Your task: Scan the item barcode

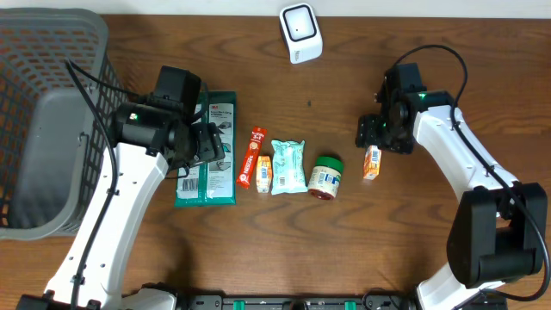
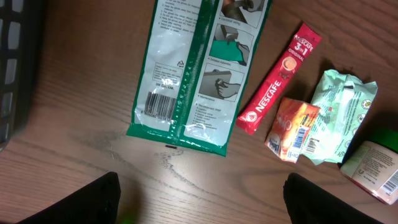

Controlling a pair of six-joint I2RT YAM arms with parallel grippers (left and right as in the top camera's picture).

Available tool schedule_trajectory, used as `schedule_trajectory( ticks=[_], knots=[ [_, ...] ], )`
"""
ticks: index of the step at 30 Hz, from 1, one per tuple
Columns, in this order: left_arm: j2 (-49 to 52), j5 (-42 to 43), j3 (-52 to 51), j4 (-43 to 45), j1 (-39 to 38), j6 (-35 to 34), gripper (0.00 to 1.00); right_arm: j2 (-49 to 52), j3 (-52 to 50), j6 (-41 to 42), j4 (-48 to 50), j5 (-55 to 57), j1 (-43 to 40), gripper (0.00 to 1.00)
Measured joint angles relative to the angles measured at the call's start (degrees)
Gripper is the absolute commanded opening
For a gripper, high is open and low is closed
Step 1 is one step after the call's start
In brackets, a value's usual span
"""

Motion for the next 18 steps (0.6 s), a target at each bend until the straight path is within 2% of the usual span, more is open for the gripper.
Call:
schedule_trajectory(
  ticks=[4,8,12,18],
  knots=[
    [0.0,0.0,-0.02,0.02,0.0,0.0,0.84,0.0,1.88,0.7,-2.56,-2.67,0.02,0.73],
    [0.0,0.0,-0.02,0.02,0.0,0.0,0.84,0.02,9.51,1.88,-8.68,-4.76,0.92,0.76],
    [0.0,0.0,-0.02,0.07,0.0,0.0,0.84,0.0,16.61,4.72,-12.59,-5.35,4.87,0.82],
    [0.0,0.0,-0.02,0.07,0.0,0.0,0.84,0.0,17.11,10.01,-12.94,-0.81,14.01,0.87]
  ],
)
